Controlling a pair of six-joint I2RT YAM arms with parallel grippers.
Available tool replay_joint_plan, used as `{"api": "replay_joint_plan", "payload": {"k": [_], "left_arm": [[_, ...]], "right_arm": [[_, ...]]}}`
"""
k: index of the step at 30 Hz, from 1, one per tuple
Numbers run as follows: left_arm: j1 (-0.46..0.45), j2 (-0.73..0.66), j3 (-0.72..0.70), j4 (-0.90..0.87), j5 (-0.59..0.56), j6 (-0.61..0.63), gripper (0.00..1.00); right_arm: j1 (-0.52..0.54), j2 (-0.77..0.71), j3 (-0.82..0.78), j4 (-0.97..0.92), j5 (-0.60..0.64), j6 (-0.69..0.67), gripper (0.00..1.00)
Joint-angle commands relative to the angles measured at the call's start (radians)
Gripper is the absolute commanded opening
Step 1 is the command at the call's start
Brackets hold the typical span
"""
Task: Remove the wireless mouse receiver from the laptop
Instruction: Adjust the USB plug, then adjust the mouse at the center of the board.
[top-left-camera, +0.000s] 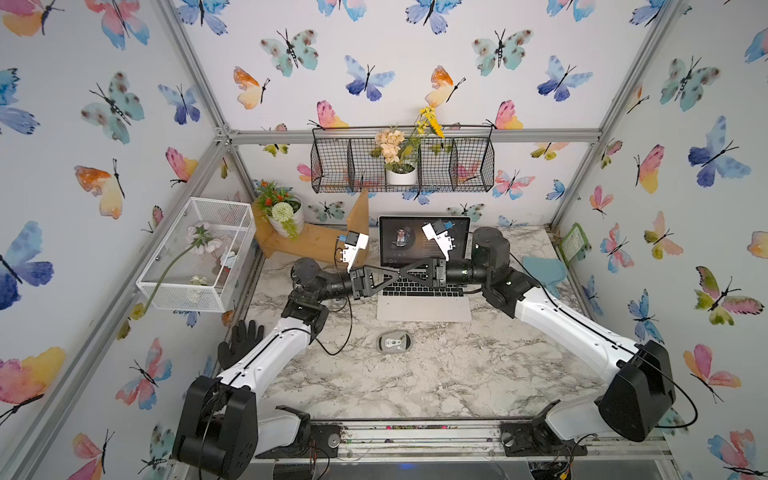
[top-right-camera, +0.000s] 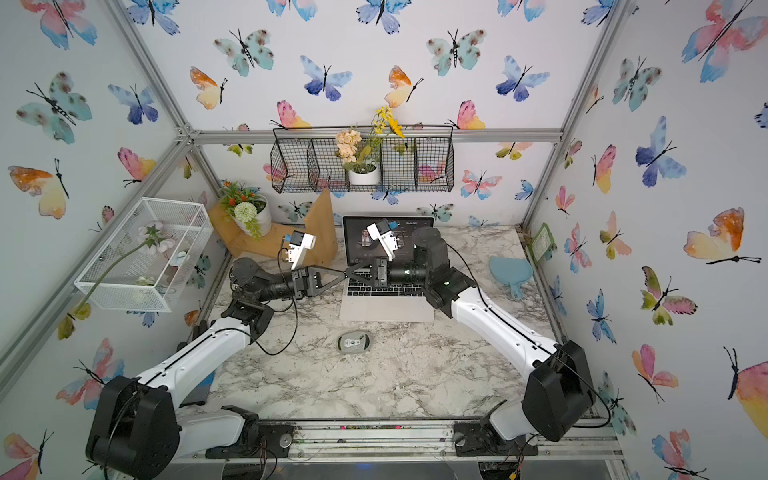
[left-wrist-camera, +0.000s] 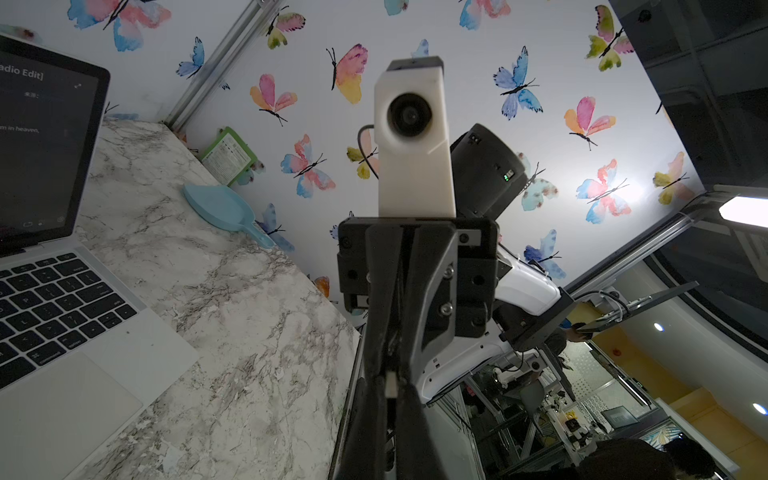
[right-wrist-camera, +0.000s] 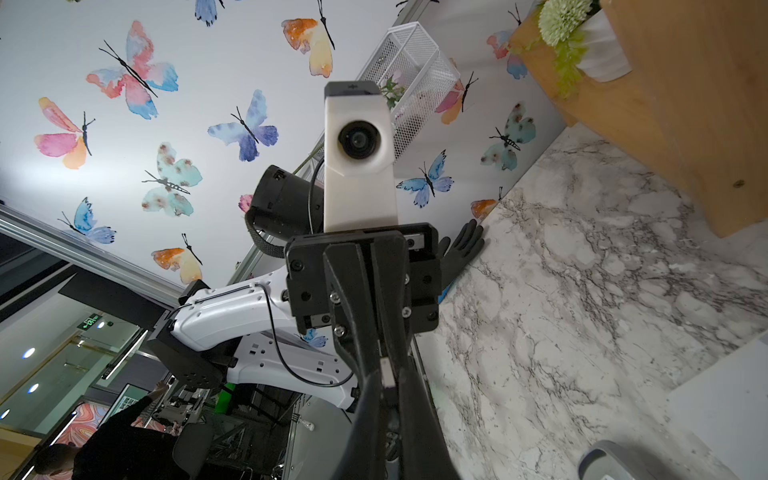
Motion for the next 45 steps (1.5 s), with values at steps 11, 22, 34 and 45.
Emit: {"api": "replay_joint_plan", "payload": {"k": [11,22,34,45], "left_arm": [[-0.001,-0.036,0.017,0.026,-0.030,0.030,0.16],[0.009,-0.084,0.012,-0.070,-0.046,0.097,0.46],[0.113,-0.142,-0.062,-0.260,-0.085,0.199,0.79],[0.181,-0.175,-0.264,-0.735,-0.223,0.421,0.76]], "right_arm": [[0.005,-0.003,0.000,-0.005,-0.009,0.011,0.02],[-0.010,-0.003,0.040,-0.054,-0.010,-0.035,0.02],[-0.050,-0.037,0.060,-0.106,-0.032,-0.177,0.02],[0.113,0.150,0.366,-1.059,0.529,-1.117,0.02]]}}
